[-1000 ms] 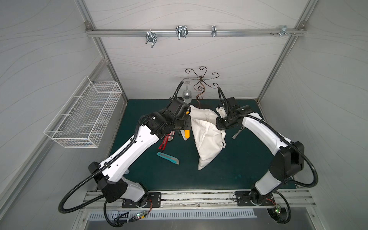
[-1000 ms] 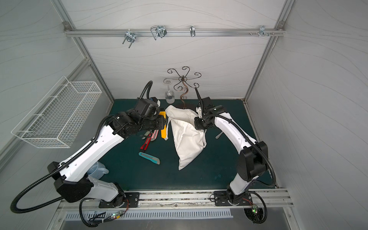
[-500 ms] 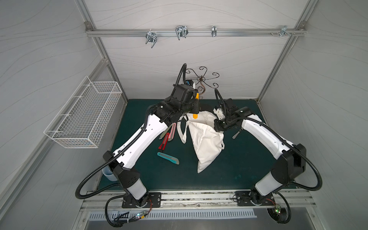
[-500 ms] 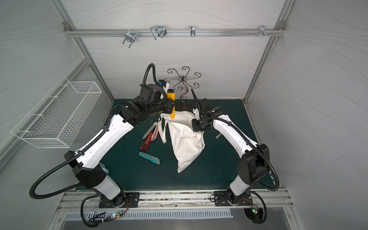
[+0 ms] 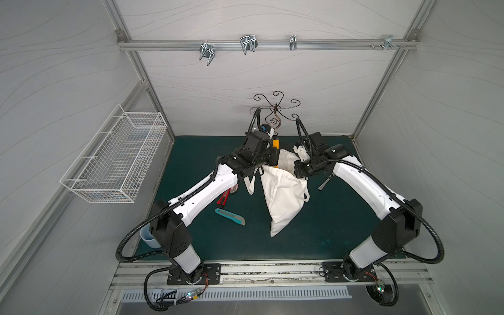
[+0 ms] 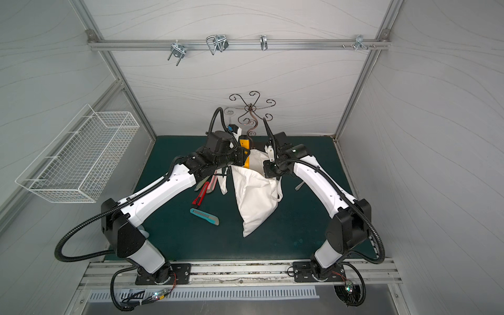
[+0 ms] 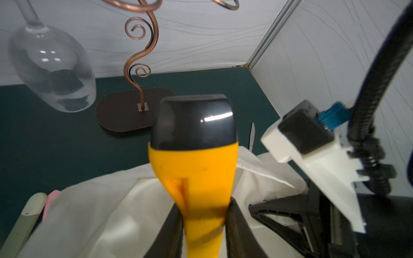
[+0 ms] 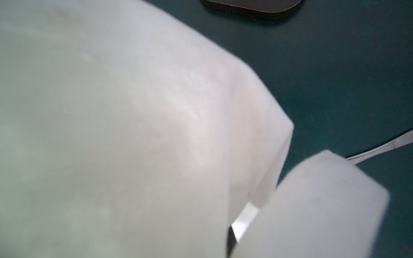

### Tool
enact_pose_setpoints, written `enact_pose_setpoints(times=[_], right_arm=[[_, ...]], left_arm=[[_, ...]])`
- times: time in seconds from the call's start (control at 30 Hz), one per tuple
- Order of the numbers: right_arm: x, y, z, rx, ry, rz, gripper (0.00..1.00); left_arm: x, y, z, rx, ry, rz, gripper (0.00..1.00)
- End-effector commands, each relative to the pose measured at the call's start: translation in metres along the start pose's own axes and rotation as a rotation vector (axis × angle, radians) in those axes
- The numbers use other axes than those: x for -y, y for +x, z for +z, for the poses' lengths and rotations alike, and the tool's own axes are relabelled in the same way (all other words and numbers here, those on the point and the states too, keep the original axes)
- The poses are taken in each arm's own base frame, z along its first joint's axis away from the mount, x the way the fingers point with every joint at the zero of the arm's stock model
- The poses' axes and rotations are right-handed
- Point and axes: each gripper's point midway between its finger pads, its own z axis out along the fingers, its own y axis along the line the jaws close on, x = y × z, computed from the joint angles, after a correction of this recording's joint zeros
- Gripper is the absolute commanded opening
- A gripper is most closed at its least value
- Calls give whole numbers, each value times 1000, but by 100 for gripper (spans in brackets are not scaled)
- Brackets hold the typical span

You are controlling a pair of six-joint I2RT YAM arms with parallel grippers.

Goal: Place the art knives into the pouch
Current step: Place the utility knife in the pouch.

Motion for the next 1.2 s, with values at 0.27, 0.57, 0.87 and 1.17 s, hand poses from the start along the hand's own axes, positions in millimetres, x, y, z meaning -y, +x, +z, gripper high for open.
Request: enact_pose_setpoints(times=[0.27,0.57,0.87,1.17], right_arm=[[22,-31,-9,52,-1,52,0],[34,-62,-4,81,36,53,0],[30,-65,-12,108,27,54,0],[29,-47,-10,97,18,64,0]], left_arm=[[18,-59,-83,245,135,-53,68],[-53,-36,-122,145,-123,-244,67],[-117,91,-89,-175,-299,-630,69],[-167,158,-90,-86,-556,-1078,70]])
